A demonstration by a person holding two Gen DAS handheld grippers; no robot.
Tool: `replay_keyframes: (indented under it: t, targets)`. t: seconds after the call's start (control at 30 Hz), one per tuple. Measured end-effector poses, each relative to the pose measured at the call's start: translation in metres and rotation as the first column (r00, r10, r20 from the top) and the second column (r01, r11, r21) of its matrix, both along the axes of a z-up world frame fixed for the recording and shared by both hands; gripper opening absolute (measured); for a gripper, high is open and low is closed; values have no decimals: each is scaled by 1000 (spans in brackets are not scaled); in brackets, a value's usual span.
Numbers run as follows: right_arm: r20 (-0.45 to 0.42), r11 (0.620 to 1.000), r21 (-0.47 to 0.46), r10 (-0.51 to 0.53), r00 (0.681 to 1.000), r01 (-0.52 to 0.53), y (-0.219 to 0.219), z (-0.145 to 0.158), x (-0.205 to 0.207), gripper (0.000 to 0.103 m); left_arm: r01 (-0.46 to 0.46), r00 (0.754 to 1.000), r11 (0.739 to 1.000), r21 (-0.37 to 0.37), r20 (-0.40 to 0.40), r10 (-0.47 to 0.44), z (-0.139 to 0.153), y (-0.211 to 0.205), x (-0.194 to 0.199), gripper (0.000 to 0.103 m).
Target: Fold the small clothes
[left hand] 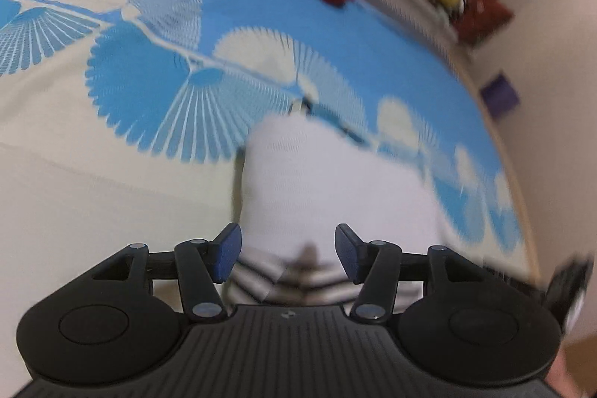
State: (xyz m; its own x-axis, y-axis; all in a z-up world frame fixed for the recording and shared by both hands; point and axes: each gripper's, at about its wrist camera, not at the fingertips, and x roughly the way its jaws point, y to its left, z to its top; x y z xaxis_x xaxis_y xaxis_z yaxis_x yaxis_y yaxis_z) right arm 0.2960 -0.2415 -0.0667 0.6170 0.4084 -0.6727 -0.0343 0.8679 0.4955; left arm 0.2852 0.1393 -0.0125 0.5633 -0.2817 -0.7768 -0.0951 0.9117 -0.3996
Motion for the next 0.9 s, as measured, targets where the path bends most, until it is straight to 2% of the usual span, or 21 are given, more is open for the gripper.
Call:
replay_keyframes:
  t: [0.07,0.1,0.13,0.2,0.27,0.37,0.43,0.47,0.5,0.53,0.57,0.67,0.7,0.8,0.9]
  targets:
    - [-33,1000,-2,-10,999,10,1,-6,7,9,52,998,998,21,-37,-51,-10,-5,-4,60]
    - [-41,1000,-6,-9,999,9,0,-7,6,9,80,993,996,46,-85,-76,-19,-11,-3,60]
    - [-48,1000,-9,-5,999,5,1,-7,7,11,102,987,991,83,-133,-91,-30,-13,-3,65]
    - [-45,1000,-8,-14,999,14,1,-4,1,20,106,982,983,147,-169,-81,-42,-16,-5,69]
    - [-45,1000,2,-21,999,21,-4,1,-6,40,88,988,987,136,-138,-69,-34,-14,-11,66]
    - [-43,997,29,69,997,-67,-6,8,-17,48,111,993,988,107,-52,-106,-16,-22,-22,65]
    - [-58,988,-9,152,987,-153,-1,5,-22,50,151,988,982,114,-51,-146,-18,-30,-23,66]
    - [-84,981,-41,184,979,-188,2,-1,-23,45,161,986,978,134,-71,-153,-20,-35,-23,66]
    - [-106,978,-67,192,976,-200,2,-7,-24,33,168,983,971,173,-98,-152,-26,-39,-24,66]
    - [-120,979,-60,188,975,-196,-2,-11,-24,3,166,983,965,202,-111,-146,-29,-42,-25,66]
    - [-129,984,-28,168,977,-173,-9,-12,-24,1,160,984,964,211,-114,-138,-30,-42,-26,66]
    - [-92,994,22,113,989,-112,-27,-3,-28,0,153,987,973,174,-76,-142,-19,-43,-34,65]
    - [-96,994,18,106,990,-104,-28,-1,-30,0,166,985,969,180,-70,-156,-18,-45,-35,65]
    - [-111,992,-20,126,986,-129,-24,-4,-32,0,209,975,939,274,-137,-177,-31,-52,-36,66]
    - [-81,986,-67,147,986,-153,-17,1,-38,0,192,979,950,245,-113,-169,-21,-48,-40,65]
